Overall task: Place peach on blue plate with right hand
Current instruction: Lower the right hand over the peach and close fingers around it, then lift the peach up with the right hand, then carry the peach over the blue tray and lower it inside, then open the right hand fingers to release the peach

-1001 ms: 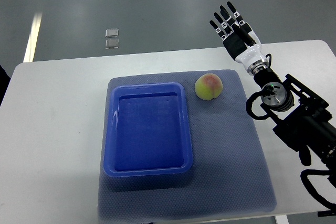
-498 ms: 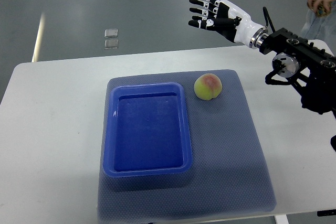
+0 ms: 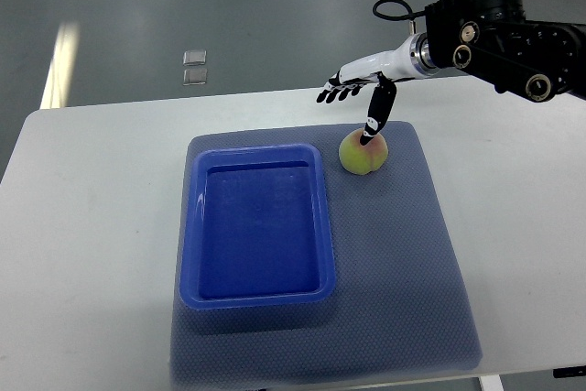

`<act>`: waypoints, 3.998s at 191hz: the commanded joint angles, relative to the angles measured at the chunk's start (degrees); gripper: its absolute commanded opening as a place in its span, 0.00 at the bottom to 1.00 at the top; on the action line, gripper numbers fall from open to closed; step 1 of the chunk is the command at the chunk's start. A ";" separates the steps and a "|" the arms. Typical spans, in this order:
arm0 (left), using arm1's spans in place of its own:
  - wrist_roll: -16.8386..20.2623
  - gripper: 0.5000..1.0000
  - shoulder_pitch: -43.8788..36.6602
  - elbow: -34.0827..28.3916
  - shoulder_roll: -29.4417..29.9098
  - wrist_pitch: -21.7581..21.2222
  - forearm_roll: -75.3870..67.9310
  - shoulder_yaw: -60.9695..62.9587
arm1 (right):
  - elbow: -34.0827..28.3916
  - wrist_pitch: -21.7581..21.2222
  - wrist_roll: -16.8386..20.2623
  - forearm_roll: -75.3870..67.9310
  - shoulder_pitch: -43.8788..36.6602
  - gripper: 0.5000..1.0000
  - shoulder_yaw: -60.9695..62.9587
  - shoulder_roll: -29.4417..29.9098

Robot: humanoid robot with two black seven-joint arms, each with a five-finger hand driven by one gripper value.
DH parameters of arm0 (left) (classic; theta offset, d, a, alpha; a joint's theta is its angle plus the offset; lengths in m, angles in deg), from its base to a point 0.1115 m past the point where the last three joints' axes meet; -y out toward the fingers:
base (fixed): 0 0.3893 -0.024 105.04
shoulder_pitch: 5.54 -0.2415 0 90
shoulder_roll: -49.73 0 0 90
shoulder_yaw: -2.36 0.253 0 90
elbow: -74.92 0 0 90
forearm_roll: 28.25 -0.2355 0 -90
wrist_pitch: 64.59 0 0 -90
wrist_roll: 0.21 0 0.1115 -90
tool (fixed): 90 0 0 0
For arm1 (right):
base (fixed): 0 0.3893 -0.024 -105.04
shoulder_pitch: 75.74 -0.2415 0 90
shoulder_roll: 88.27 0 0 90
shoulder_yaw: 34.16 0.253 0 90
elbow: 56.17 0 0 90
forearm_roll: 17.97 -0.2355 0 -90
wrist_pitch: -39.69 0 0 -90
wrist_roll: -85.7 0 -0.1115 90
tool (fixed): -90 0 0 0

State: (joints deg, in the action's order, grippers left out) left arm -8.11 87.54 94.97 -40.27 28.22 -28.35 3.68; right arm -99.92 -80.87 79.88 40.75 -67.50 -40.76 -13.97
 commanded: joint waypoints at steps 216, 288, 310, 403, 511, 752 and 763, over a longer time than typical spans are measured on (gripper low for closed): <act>-0.01 1.00 -0.01 -0.27 0.00 0.01 0.10 0.00 | 7.19 12.54 -0.77 6.93 8.28 0.29 -8.07 5.59; -0.01 1.00 -0.01 -0.36 0.00 0.01 0.10 0.00 | -5.38 5.51 -2.88 2.01 -6.83 0.00 -7.64 -5.66; -0.01 1.00 -0.01 -0.36 0.00 0.01 0.10 0.00 | -12.50 0.59 -2.88 -3.35 -13.69 0.00 -7.28 -12.52; -0.01 1.00 -0.01 -0.18 0.00 0.09 0.10 0.09 | -26.38 1.29 -2.79 -5.02 -21.07 0.00 -7.64 -21.75; -0.01 1.00 -0.01 -0.27 0.00 0.09 0.10 0.00 | -9.68 7.89 -2.70 -11.08 -10.61 0.03 -7.72 7.52; -0.01 1.00 -0.01 -1.15 0.00 0.09 0.18 0.00 | 1.92 8.24 -2.26 -5.72 4.68 0.83 -7.02 15.69; -0.01 1.00 -0.01 -1.15 0.00 0.01 0.18 0.00 | 1.83 8.15 -2.17 -6.07 4.24 0.84 -6.84 15.69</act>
State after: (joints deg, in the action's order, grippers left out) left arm -8.12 87.53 93.84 -40.27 28.25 -28.19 3.67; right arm -97.99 -72.33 77.60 35.14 -62.52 -48.01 1.73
